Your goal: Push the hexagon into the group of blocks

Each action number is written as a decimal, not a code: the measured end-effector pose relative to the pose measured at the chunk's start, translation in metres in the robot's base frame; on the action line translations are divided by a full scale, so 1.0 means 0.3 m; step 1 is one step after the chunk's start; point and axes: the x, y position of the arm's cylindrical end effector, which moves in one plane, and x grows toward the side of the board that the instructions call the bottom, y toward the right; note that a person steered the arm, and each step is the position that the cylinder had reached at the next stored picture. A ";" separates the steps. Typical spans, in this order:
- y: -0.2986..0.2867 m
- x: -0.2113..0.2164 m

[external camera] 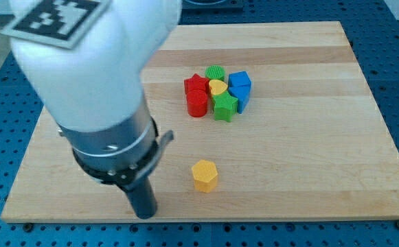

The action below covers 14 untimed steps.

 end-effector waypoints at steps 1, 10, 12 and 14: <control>0.092 0.000; 0.212 -0.229; 0.118 -0.353; 0.103 -0.291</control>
